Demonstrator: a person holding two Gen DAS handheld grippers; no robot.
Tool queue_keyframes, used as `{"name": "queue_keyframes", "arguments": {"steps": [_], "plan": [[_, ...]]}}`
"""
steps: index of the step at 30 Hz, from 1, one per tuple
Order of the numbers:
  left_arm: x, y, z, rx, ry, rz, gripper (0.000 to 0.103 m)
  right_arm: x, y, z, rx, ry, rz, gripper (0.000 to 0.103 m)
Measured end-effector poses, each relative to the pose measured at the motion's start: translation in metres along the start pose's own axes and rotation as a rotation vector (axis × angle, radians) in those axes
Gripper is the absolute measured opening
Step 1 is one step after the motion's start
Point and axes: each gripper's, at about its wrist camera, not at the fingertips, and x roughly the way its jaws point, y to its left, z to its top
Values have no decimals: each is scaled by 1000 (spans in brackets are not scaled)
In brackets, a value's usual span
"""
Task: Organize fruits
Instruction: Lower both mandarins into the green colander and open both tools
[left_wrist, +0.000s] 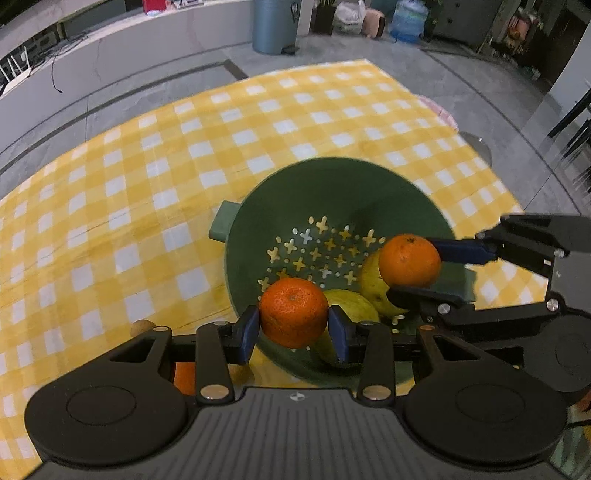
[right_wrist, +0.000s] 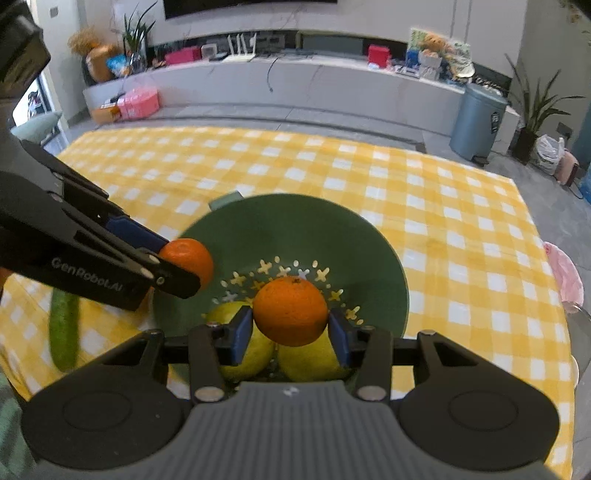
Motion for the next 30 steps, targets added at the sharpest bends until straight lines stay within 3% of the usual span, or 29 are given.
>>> {"name": "queue_keyframes", "arguments": {"steps": [18, 24, 30], "plan": [[38, -7, 25, 65, 97, 93, 46, 52, -9, 17, -133, 65, 39, 42], [50, -14, 38, 144, 187, 115, 51, 75, -17, 25, -127, 174, 75, 41], [61, -21, 49, 221, 242, 156, 48, 86, -12, 33, -196, 243, 95, 40]]}}
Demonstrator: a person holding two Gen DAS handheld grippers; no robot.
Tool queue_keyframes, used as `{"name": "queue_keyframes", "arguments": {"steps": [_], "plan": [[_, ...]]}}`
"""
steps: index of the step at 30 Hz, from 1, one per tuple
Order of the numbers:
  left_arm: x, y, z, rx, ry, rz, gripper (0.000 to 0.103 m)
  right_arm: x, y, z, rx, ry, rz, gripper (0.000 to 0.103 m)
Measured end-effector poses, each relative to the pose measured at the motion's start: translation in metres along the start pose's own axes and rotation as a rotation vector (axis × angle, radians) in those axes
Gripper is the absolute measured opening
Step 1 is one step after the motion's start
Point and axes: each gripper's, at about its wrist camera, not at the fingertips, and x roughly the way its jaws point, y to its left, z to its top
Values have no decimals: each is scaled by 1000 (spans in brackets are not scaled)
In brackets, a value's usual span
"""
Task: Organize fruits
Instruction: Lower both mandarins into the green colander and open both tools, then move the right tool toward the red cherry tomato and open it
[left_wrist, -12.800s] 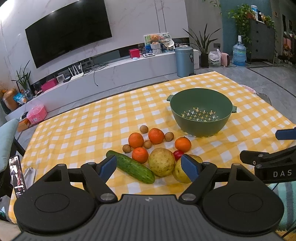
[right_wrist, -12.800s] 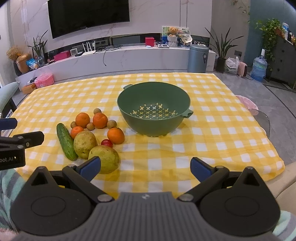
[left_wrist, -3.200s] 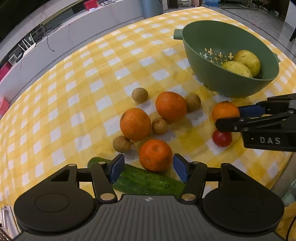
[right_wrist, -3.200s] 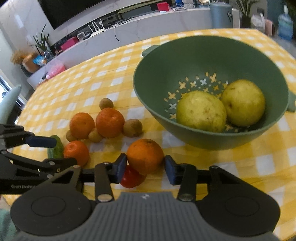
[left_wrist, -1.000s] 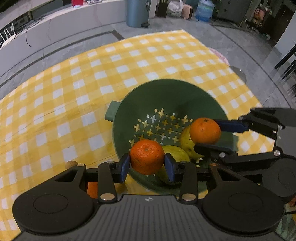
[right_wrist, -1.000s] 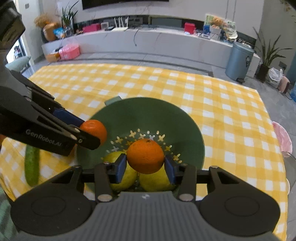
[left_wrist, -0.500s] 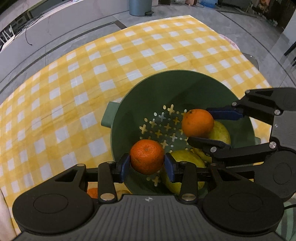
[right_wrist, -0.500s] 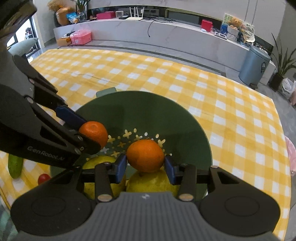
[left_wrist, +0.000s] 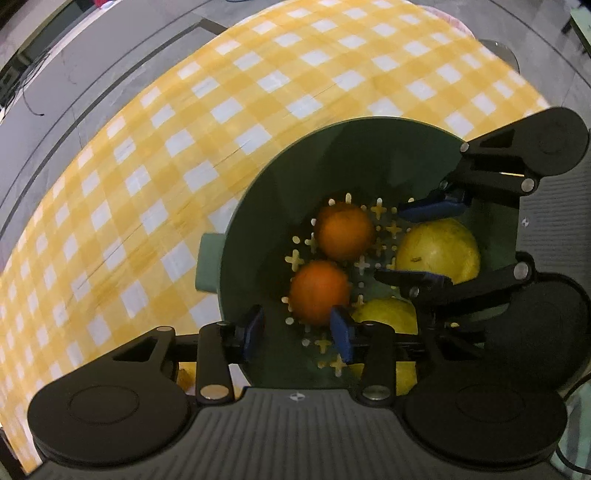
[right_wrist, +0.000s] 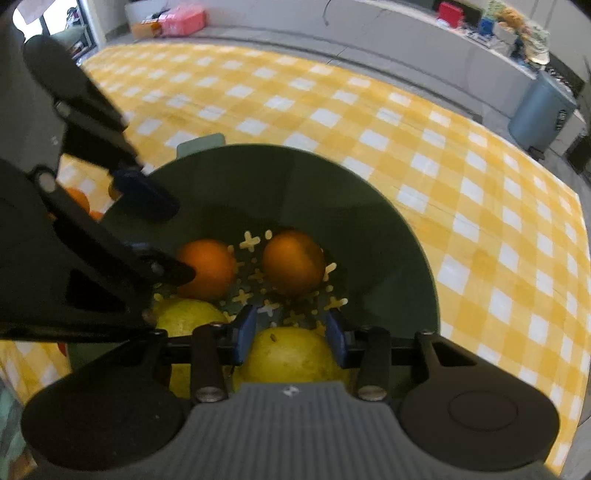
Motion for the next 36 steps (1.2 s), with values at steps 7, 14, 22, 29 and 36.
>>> {"name": "queue_keyframes", "arguments": {"steps": [7, 14, 22, 29, 36], "plan": [[12, 6, 8, 5, 81, -86, 51, 12, 5, 8, -76, 79, -11, 50], [12, 8, 12, 4, 90, -111, 53, 15, 2, 13, -74, 109, 0, 51], [-6, 14, 6, 3, 66, -119, 63, -4, 6, 14, -37, 102, -89, 77], [-42, 15, -8, 13, -10, -159, 69, -42, 7, 3, 34, 17, -69, 84], [-72, 3, -29, 69, -67, -153, 70, -69, 25, -14, 45, -74, -123, 90]]}}
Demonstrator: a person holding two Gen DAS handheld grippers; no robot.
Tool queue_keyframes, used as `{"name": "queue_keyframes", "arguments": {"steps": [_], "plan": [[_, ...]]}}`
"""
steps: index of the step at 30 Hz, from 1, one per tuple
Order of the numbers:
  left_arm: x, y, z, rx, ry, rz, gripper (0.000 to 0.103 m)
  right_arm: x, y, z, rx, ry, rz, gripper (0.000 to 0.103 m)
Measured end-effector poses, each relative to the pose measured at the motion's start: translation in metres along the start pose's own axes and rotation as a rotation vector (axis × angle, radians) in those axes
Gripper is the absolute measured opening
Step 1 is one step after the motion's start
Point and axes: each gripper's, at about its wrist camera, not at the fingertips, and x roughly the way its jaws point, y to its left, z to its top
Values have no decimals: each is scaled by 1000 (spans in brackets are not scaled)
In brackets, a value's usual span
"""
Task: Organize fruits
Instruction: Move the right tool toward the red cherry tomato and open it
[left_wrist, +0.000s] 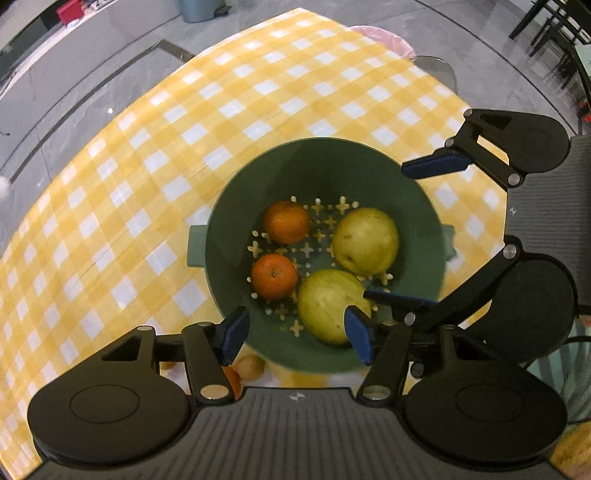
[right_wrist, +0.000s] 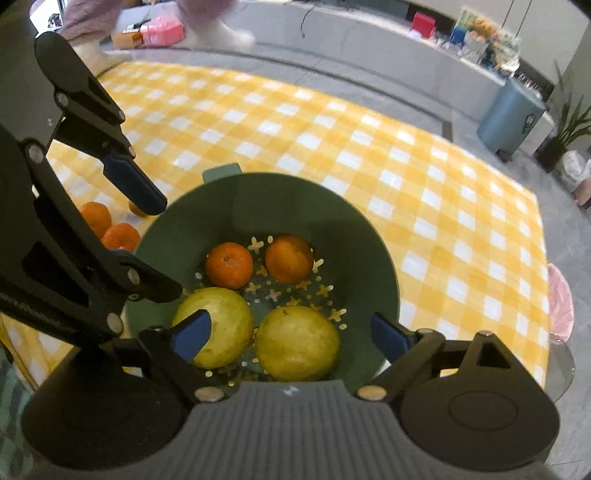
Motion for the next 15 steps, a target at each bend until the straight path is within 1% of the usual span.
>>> {"name": "queue_keyframes", "arguments": {"steps": [4, 6, 9, 12, 15], "plan": [[-9, -11, -20, 53, -25, 2, 72, -19, 11, -15, 25, -54, -43, 91], [-10, -14, -31, 66, -22, 2, 72, -29, 18, -25, 47, -84, -56, 91], [-13, -18, -54, 100, -19, 13, 72, -38, 30, -39, 91, -120, -54, 91], [-9, -21, -76, 142, 4, 36, 72, -47, 42, -55, 150, -140, -55, 91], [-3, -27, -98, 190, 40, 35, 72, -53, 57, -70, 201, -144, -20, 91]]}}
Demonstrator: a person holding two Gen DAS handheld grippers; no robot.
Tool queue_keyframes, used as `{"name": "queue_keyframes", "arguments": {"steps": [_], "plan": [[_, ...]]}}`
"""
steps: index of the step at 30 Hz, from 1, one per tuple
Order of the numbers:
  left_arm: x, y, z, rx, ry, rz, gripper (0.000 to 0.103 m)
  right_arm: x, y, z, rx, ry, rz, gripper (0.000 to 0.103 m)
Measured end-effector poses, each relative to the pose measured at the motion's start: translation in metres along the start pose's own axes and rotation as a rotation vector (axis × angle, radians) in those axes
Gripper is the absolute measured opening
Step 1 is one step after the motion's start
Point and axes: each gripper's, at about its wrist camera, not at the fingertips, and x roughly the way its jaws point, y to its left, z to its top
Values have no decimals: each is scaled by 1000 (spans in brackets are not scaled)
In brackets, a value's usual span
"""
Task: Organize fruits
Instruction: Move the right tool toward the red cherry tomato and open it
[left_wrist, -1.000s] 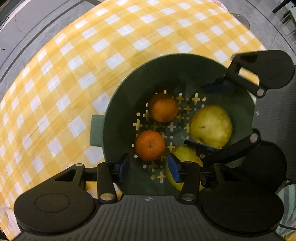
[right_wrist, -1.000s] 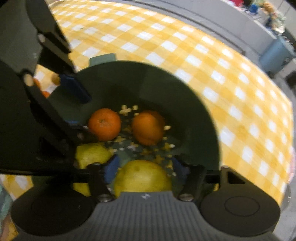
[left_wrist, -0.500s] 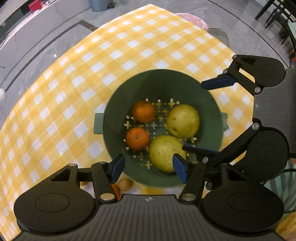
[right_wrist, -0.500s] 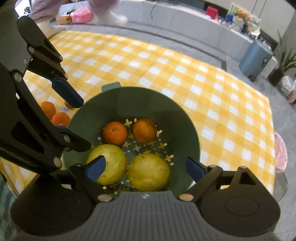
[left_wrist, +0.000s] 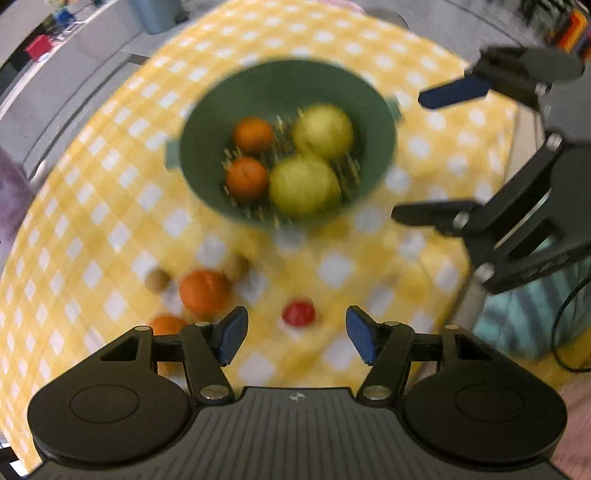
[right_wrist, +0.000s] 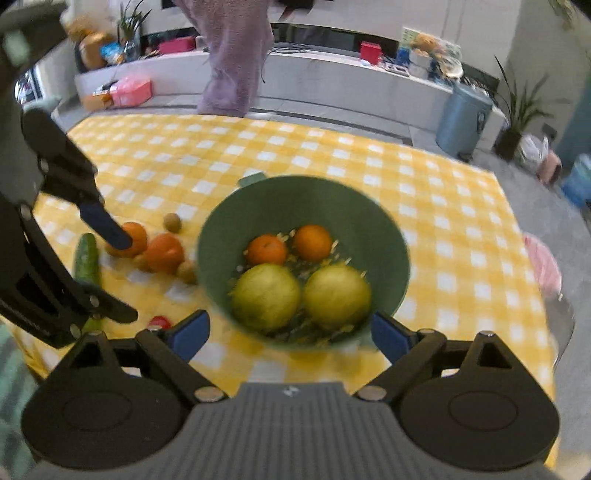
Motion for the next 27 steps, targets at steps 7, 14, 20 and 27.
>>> {"name": "queue_keyframes", "arguments": {"steps": [7, 14, 20, 27], "plan": [[25, -12, -43, 50, 51, 10, 72, 9, 35, -37, 54, 54, 69, 87], [26, 0, -72, -25, -11, 38, 72, 36, 58, -47, 55, 77, 61, 75], [15, 14, -85, -60, -56, 72, 67, 57, 69, -40, 84, 122, 137, 65], [8, 34, -90, -63, -106, 181, 67, 77, 93, -24, 49, 136, 144, 54]]}}
